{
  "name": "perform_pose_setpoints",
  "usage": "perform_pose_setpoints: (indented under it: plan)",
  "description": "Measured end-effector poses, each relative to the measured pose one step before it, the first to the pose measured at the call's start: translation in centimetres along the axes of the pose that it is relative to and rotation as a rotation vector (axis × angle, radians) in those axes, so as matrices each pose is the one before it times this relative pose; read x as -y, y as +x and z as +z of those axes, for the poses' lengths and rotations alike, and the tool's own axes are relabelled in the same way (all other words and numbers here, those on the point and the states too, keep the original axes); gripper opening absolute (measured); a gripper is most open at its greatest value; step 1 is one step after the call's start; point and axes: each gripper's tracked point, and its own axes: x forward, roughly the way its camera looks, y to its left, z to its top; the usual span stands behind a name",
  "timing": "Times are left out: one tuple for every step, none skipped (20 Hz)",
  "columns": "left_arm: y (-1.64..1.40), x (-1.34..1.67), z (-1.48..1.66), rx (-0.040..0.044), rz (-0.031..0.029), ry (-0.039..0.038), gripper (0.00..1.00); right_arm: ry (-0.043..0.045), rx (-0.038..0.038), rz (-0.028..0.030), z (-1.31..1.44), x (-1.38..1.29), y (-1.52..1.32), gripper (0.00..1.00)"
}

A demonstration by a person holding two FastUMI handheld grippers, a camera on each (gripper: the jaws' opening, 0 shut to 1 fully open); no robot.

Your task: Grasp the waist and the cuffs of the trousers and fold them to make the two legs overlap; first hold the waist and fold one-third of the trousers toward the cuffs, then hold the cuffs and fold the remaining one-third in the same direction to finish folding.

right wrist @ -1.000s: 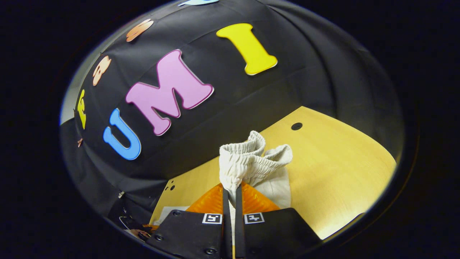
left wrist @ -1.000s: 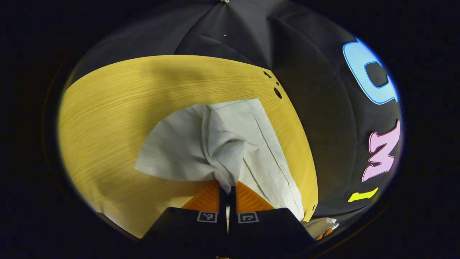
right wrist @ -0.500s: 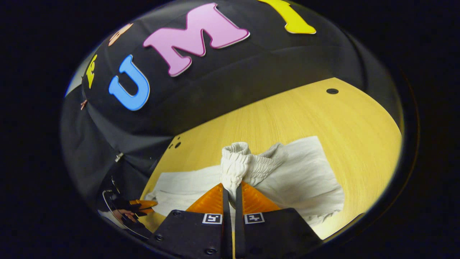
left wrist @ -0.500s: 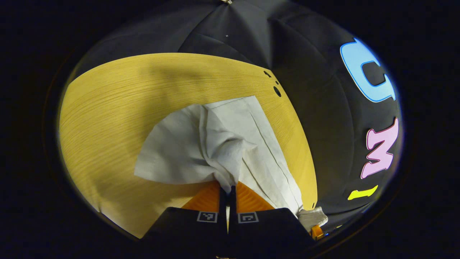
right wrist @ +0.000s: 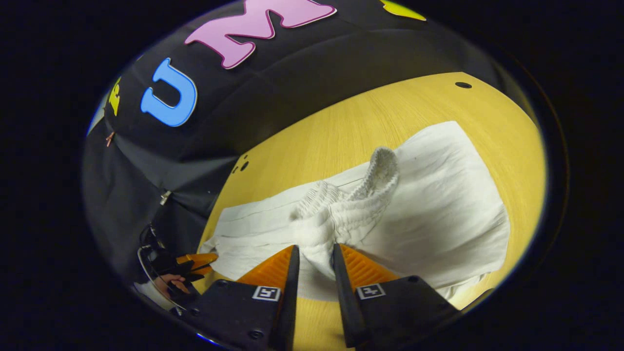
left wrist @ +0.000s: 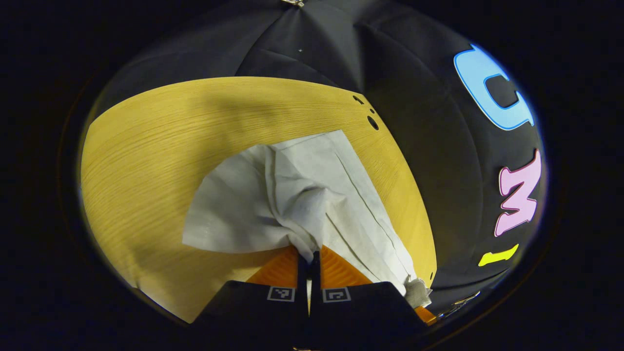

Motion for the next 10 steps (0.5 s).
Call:
perform_pose_setpoints:
  plan:
    - [-0.011, -0.007, 0.067, 0.00123, -0.00339, -0.00390, 0.07, 0.03235, -0.00490, 0.06866, 0.098, -1.875, -0.810, 0.38]
    - [0.064, 0.032, 0.014, 0.00071, -0.00361, -0.00522, 0.07, 0.03321, -0.00540, 0.06594, 0.048, -1.715, -0.637, 0.48]
    - [0.005, 0.053, 0.120, 0.00059, -0.00396, -0.00639, 0.07, 0.01596, 0.00306, 0.03858, 0.235, -0.949, -0.425, 0.49]
    - [0.051, 0.051, 0.019, 0.00109, -0.00564, -0.00588, 0.07, -0.00487, 0.00760, 0.00180, 0.270, -0.117, -0.517, 0.52]
    - [-0.002, -0.019, 0.175, 0.00444, -0.00708, -0.00871, 0.07, -0.00768, 0.01190, -0.01181, 0.469, 0.249, -0.406, 0.52]
    - [0.006, 0.051, 0.036, -0.00214, -0.00637, -0.01848, 0.06, -0.00019, 0.01389, -0.01311, 0.505, 0.470, -0.632, 0.52]
    - [-0.041, 0.119, 0.258, 0.00356, -0.00846, -0.02429, 0.06, 0.00779, 0.01818, -0.01802, 0.514, 0.503, -0.774, 0.52]
    - [-0.103, 0.499, 0.380, 0.01209, -0.01768, -0.01942, 0.02, 0.01329, 0.01772, -0.01677, 0.708, 0.899, -0.820, 0.52]
    - [-0.174, 0.605, 0.443, 0.01168, -0.02442, -0.01252, 0.06, 0.01294, 0.01827, -0.01549, 0.688, 0.793, -0.924, 0.52]
    - [-0.031, 0.692, 0.410, 0.01383, -0.01939, -0.00251, 0.06, 0.01184, 0.01561, -0.01920, 0.604, 0.934, -0.791, 0.52]
